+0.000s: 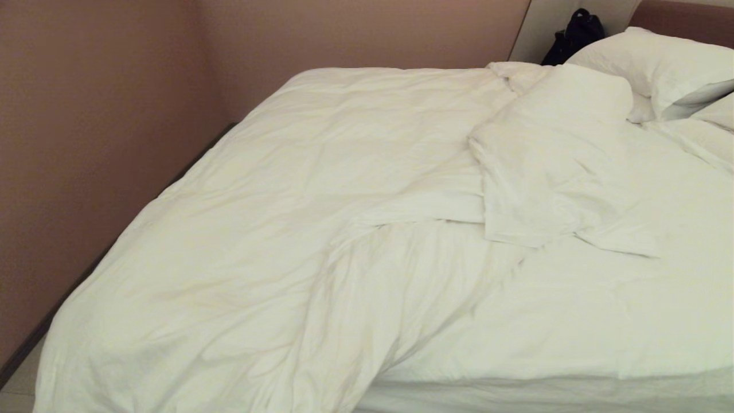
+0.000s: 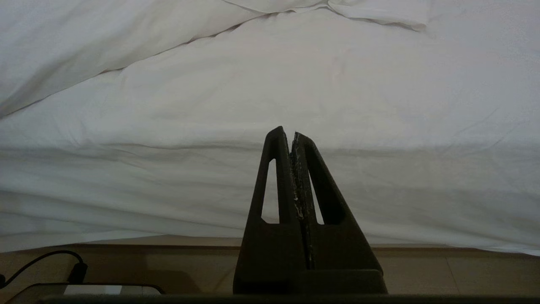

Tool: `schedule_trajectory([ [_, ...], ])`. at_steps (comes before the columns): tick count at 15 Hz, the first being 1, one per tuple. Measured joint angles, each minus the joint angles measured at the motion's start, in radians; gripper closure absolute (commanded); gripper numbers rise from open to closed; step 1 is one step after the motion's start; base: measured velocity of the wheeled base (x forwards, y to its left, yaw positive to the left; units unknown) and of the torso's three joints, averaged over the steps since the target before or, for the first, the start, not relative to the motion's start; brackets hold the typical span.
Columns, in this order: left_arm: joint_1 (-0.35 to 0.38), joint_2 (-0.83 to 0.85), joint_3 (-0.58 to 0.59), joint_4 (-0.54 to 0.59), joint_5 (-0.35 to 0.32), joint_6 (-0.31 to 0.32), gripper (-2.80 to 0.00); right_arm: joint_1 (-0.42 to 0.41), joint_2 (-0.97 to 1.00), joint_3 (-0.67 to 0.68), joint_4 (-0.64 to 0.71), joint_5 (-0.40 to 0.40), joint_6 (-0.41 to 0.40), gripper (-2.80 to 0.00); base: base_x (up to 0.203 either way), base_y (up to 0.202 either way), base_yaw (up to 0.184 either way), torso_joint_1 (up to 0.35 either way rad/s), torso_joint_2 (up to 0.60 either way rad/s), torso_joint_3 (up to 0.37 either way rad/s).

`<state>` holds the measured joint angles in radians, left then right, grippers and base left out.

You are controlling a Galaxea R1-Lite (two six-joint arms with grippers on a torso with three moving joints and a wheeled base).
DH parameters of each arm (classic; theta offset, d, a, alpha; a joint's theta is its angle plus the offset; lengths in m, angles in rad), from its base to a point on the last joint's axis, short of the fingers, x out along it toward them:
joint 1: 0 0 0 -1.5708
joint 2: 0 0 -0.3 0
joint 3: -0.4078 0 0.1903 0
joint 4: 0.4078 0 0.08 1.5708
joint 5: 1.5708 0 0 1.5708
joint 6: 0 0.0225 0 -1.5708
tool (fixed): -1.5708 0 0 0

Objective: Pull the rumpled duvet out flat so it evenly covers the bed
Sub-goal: Hold the folded corner of the quilt

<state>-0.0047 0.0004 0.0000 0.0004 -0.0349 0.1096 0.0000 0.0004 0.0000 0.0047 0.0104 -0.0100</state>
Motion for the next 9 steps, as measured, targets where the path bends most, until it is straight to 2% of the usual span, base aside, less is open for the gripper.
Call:
schedule_trajectory([
  [9, 0.0, 0.0, 0.0, 0.004, 0.009, -0.04, 0.0, 0.0, 0.0, 0.0, 0.0, 0.0, 0.0, 0.0, 0.0, 0.0, 0.0, 0.0, 0.0, 0.0],
])
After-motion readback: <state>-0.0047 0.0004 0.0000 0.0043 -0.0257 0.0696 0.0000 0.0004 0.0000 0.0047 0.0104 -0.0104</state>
